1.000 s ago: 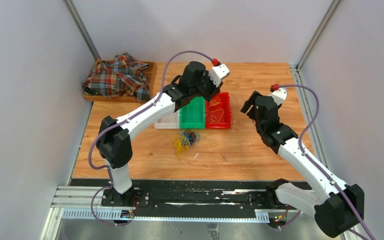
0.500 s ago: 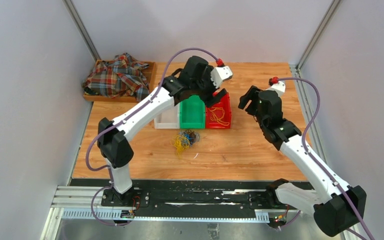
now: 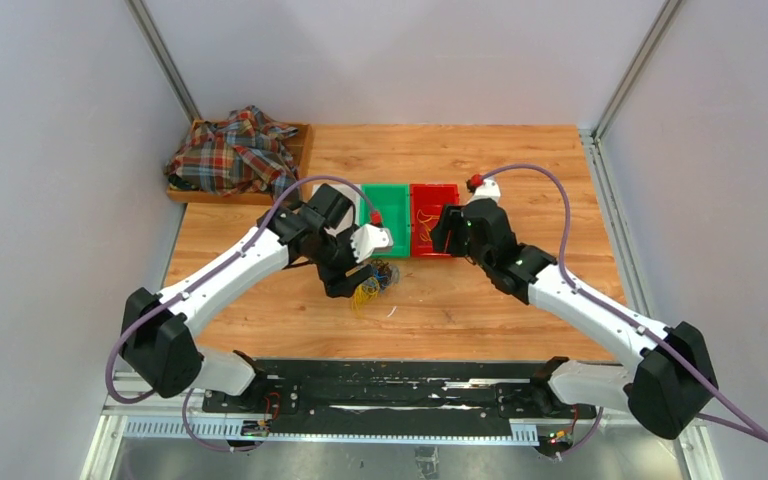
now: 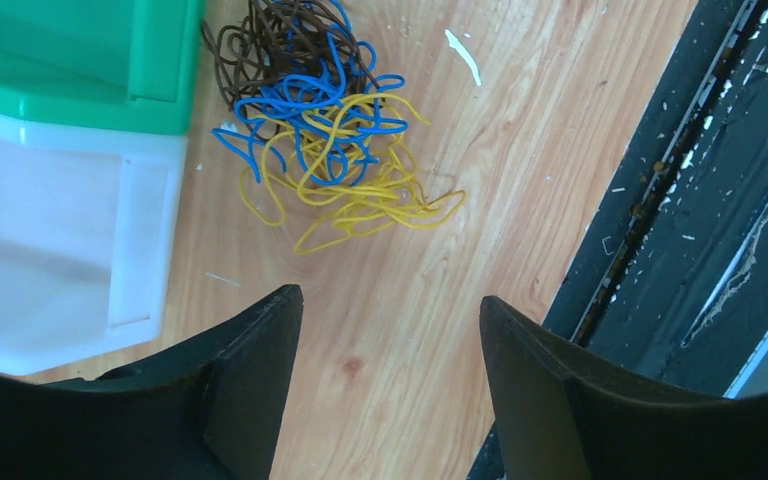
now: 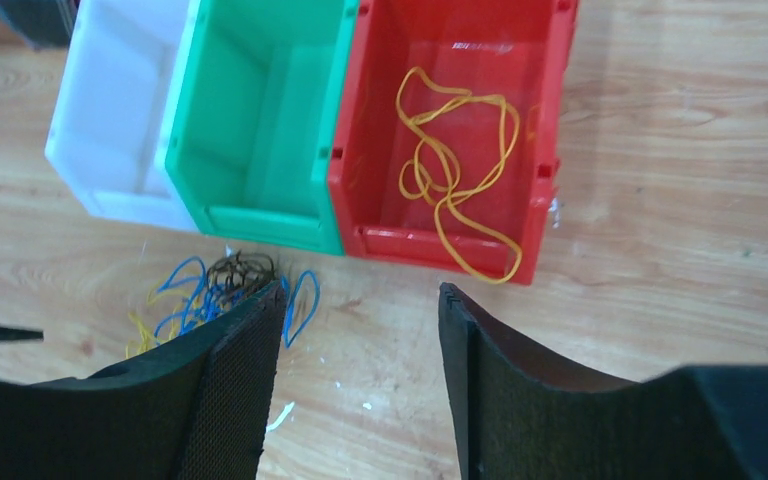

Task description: Untangle the cables

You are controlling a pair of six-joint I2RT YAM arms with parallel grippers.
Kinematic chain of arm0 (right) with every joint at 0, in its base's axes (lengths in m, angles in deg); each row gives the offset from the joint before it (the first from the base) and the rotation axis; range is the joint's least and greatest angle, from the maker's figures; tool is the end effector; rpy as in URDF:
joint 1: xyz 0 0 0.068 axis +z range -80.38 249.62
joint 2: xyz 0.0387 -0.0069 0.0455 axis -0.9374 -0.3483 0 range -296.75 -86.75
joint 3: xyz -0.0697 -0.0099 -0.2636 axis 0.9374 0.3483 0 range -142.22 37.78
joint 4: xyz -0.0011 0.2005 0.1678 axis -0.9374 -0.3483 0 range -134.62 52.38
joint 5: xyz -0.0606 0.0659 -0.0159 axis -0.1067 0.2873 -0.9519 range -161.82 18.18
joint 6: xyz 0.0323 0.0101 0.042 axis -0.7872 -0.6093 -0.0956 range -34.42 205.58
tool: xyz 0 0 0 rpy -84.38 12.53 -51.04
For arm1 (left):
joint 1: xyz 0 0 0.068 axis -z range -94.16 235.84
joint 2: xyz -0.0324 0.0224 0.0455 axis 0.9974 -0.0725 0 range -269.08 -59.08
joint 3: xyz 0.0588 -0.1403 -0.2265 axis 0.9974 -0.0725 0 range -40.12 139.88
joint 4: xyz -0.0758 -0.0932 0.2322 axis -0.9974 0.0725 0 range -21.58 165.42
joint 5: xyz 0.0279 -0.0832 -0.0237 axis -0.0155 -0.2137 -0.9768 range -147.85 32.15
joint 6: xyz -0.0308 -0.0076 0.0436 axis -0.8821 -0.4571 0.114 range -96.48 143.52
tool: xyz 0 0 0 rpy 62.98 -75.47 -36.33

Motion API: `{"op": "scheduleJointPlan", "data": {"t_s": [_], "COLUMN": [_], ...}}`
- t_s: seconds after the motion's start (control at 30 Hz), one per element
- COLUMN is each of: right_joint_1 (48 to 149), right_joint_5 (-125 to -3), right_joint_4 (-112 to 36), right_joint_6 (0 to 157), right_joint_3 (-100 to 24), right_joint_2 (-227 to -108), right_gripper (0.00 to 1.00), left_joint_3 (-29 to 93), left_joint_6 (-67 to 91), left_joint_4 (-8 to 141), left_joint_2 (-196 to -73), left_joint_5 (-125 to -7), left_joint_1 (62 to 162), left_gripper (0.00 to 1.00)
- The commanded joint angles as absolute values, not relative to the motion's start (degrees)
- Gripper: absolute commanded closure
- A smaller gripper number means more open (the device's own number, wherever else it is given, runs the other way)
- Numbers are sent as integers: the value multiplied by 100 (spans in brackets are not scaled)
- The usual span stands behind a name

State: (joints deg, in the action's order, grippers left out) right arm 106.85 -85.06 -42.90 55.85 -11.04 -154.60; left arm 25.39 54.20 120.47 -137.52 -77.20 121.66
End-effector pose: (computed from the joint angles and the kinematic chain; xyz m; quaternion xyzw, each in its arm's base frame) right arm 0.2204 0.1572 0.2902 0.0078 0.8368 0.2165 0.5028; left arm 0.2079 -0.1644 0.2784 0.5581 0.7848 -0.1735 0.2060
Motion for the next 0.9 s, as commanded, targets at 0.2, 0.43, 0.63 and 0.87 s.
{"op": "scheduleJointPlan", "data": {"t_s": [0.2, 0.43, 0.63, 0.87], "right_joint_1": [11119, 11189, 11275, 11369], "right_joint_5": [-8332, -8222, -8190, -8067], "right_joint_4": [-4194, -4553, -4526, -4302], "right_joint_6": [5648, 5514, 5468, 5360], "right_joint_3": [-405, -182, -254, -231], "right_joint_2": [-14850, -14494, -14671, -14784], "right_gripper": [49, 50, 53, 58], "left_joint_3": [2110, 1547, 1310, 1294], "left_joint_6": [5251, 6447, 6241, 6864], "left_joint_4": [11053, 10964, 10222, 10264], "left_joint_2": [-14191, -14345, -14433, -14449], "left_joint_5": [-8153, -8666, -8684, -8674], "left_joint_1": [11921, 11321, 11322, 11318], "left_gripper": [42, 41, 42, 50]}}
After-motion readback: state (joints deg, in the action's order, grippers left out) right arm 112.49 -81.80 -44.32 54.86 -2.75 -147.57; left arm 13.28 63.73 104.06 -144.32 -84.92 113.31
